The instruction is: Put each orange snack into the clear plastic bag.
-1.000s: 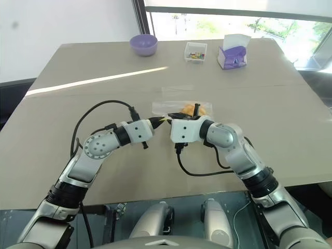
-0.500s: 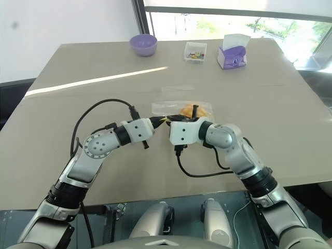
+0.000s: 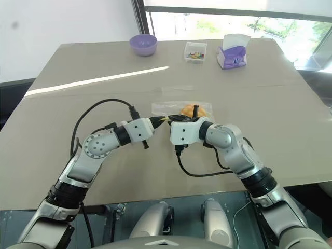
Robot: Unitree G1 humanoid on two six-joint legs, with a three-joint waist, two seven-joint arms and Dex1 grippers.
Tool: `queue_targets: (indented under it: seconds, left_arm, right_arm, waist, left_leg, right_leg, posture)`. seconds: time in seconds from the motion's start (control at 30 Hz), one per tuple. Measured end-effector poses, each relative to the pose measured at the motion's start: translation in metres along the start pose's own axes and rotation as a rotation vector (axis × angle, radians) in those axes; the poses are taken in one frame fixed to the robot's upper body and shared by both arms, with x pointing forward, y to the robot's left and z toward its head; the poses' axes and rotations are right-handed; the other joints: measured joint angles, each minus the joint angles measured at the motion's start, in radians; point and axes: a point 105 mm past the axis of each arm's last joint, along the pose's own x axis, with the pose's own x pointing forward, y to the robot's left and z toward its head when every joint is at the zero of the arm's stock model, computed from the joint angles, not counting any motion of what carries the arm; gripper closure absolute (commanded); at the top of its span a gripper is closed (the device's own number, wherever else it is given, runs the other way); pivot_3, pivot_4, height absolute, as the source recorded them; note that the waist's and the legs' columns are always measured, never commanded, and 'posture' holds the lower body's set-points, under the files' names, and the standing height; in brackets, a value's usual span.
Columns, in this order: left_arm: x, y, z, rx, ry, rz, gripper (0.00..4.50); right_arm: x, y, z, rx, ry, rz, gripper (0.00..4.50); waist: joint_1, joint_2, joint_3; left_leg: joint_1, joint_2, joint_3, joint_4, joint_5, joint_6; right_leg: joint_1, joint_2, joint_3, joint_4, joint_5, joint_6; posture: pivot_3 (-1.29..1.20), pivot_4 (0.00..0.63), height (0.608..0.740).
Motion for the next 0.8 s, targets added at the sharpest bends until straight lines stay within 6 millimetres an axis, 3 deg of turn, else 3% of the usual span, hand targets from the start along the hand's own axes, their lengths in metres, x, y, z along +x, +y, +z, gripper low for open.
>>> queue_targets:
  seconds: [0.8]
  left_arm:
    - [-0.0001, 0.0003, -0.0003, -0.001, 0.002, 0.001, 4.5]
  right_arm:
    - [0.0002, -0.0002, -0.0033, 0.015, 0.022, -0.002, 3.87]
  waist:
    - [0.0, 0.0, 0.0]
  left_leg:
    - [0.0, 0.0, 0.0, -0.002, 0.0, 0.0]
  right_leg:
    - [0.0, 0.0, 0.0, -0.002, 0.0, 0.0]
  posture:
    - [0.0, 0.15, 0.74]
